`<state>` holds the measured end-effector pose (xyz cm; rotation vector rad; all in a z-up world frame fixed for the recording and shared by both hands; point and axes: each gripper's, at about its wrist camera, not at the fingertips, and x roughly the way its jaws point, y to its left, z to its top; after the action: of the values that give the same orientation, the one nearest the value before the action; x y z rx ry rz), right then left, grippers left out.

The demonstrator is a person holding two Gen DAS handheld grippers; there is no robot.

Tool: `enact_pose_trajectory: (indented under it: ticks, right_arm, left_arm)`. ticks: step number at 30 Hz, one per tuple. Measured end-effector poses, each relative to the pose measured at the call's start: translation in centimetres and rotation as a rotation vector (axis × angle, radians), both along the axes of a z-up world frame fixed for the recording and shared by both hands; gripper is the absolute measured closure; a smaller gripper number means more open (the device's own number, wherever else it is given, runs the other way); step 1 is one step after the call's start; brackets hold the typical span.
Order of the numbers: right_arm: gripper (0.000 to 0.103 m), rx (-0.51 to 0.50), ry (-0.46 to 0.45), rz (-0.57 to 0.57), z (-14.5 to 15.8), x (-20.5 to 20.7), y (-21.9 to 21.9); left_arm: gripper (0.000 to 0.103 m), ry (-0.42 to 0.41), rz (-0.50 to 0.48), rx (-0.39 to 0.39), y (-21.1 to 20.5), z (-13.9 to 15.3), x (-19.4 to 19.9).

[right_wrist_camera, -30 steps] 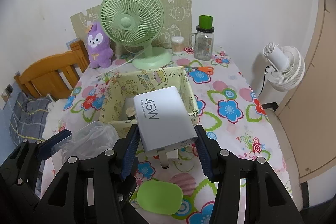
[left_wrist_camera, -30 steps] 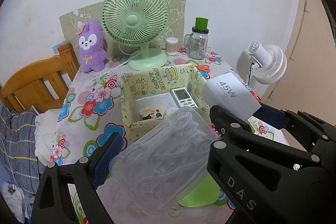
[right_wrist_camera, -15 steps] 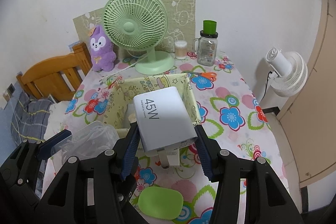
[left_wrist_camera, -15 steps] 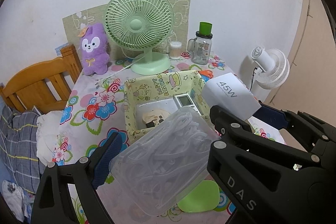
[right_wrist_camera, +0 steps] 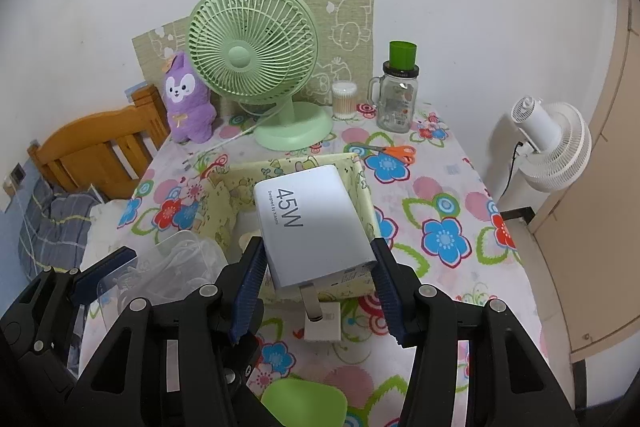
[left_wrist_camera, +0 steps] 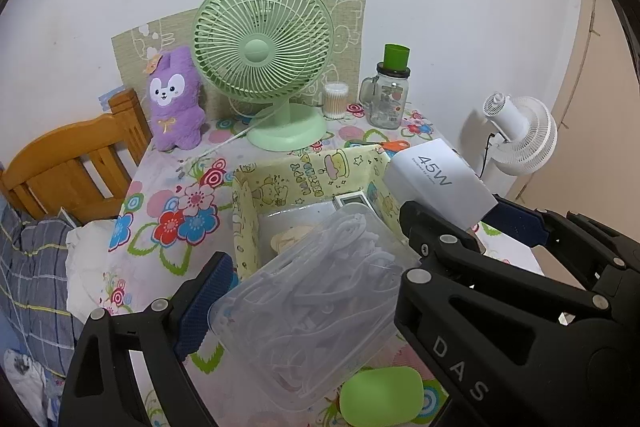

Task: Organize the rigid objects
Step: 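Lift the white charger and floss box and carry them toward the fabric box, then lower the white charger and floss box into the fabric box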

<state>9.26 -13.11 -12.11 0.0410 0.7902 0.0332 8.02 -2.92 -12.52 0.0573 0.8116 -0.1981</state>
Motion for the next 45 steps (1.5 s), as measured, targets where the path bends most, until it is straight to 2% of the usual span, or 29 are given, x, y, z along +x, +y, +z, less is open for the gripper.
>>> enact_pose_trajectory:
  ticks: [3, 10, 28, 33, 45]
  right_arm:
    - [0.047, 0.000, 0.000, 0.001, 0.0, -0.2, 0.0]
    - [0.047, -0.002, 0.013, 0.004, -0.6, 2.5, 0.2]
    - [0.047, -0.004, 0.052, 0.027, -3.3, 7.5, 0.8]
    - [0.047, 0.008, 0.063, 0.051, -4.3, 8.9, 1.2]
    - [0.047, 0.039, 0.147, 0.091, -7.5, 12.6, 2.1]
  left_arm:
    - [0.009, 0.000, 0.001, 0.000, 0.0, 0.0, 0.0]
    - [0.009, 0.010, 0.001, 0.001, -0.1, -0.4, 2.2]
    - [0.009, 0.048, 0.015, 0.003, 0.8, -3.1, 6.9]
    - [0.009, 0.059, 0.046, 0.010, 1.2, -4.0, 8.0]
    - [0.009, 0.142, 0.107, 0.043, 2.0, -6.8, 11.0]
